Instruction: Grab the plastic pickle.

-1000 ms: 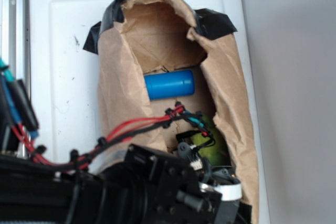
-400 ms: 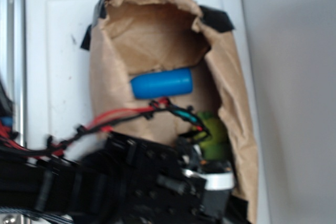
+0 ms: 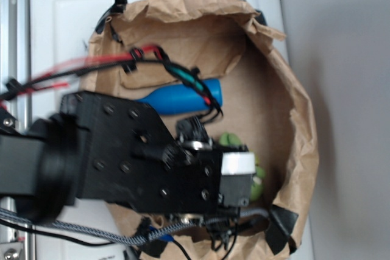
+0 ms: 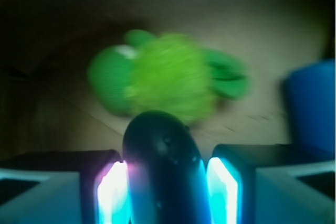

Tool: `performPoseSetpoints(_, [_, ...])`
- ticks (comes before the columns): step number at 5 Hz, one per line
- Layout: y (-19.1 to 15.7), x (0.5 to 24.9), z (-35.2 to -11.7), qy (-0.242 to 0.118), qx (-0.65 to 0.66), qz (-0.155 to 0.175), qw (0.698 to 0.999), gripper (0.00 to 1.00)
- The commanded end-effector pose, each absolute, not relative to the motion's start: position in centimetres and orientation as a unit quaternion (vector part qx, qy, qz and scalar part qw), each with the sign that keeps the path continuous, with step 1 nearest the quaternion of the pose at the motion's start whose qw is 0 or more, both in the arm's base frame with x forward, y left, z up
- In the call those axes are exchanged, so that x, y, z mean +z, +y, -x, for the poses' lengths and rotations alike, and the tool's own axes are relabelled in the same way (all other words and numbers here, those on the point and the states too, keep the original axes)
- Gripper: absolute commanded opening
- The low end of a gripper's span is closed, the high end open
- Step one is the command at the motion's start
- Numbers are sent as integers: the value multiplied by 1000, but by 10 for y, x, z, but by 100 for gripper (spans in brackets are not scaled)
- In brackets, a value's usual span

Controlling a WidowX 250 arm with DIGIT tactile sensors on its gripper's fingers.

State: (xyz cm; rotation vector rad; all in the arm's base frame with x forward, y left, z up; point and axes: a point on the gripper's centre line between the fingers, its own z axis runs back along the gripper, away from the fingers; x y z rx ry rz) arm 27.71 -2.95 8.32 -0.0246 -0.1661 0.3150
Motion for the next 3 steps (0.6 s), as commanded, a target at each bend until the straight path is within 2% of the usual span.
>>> performPoseSetpoints(1, [-2,139,-275,-123,183,-11,975,0])
performPoseSetpoints(2, [2,154,-273,-127,198,-54,970,0])
performPoseSetpoints(3, [12,161,-268,-168,212,-111,956,0])
